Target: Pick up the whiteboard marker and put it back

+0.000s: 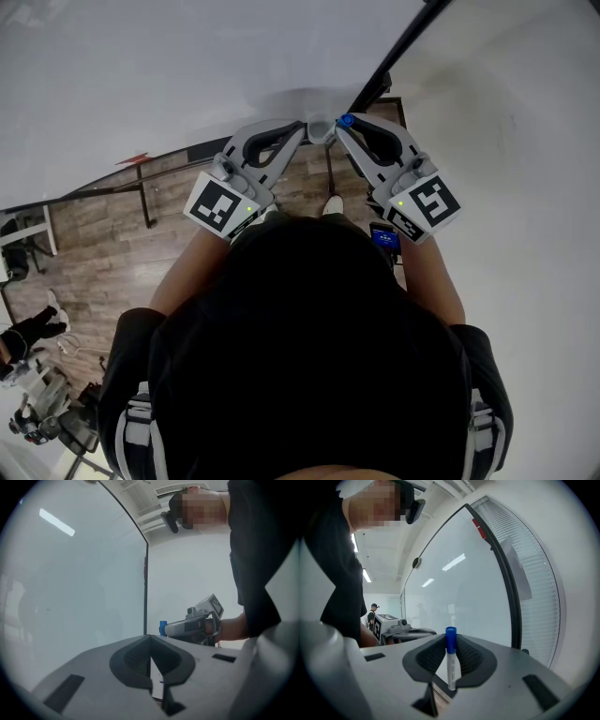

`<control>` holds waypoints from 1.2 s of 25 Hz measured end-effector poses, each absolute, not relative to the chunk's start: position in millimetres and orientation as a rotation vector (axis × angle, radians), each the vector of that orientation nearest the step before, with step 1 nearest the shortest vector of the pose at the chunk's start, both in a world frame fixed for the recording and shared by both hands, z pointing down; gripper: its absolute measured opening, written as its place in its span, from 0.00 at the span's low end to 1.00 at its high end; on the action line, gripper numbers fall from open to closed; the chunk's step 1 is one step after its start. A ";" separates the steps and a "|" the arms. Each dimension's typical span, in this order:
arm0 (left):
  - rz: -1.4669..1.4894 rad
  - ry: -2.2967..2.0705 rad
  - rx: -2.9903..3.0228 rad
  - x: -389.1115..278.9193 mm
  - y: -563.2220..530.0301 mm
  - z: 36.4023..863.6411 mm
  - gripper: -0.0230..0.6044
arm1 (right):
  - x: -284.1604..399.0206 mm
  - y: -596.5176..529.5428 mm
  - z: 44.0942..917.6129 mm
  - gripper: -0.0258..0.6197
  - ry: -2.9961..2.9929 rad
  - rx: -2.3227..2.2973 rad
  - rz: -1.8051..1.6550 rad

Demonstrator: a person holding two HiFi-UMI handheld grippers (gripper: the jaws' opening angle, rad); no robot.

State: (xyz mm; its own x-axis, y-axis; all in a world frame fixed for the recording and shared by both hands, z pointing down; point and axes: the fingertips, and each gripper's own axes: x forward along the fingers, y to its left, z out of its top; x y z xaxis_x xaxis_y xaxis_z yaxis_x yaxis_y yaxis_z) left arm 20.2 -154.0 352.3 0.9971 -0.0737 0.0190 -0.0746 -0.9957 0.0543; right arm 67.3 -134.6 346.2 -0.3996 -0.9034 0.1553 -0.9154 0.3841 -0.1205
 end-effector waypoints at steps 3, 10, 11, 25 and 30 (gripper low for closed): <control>0.033 -0.123 3.086 20.5 -154.7 351.6 0.04 | 67.2 -134.8 344.6 0.14 -2.558 1.681 0.280; 0.028 -0.144 3.086 20.4 -156.8 355.6 0.04 | 70.2 -136.4 349.5 0.14 -2.538 1.690 0.270; 0.035 -0.156 3.088 20.0 -158.0 357.1 0.04 | 71.5 -137.3 351.2 0.14 -2.533 1.695 0.271; 0.027 -0.189 3.093 14.9 -165.0 371.1 0.04 | 72.8 -155.0 386.5 0.14 -2.464 1.679 0.277; 0.028 -0.205 3.086 15.7 -166.1 378.3 0.04 | 74.0 -161.0 412.5 0.14 -2.431 1.665 0.318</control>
State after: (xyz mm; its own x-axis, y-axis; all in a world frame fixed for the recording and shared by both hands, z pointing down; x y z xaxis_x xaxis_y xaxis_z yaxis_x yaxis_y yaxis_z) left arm 15.7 -166.1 378.3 0.9910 -0.1319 0.0215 -0.1328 -0.9900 0.0474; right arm 74.0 -161.0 412.5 -0.3578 -0.8954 0.2651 -0.9334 0.3508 -0.0752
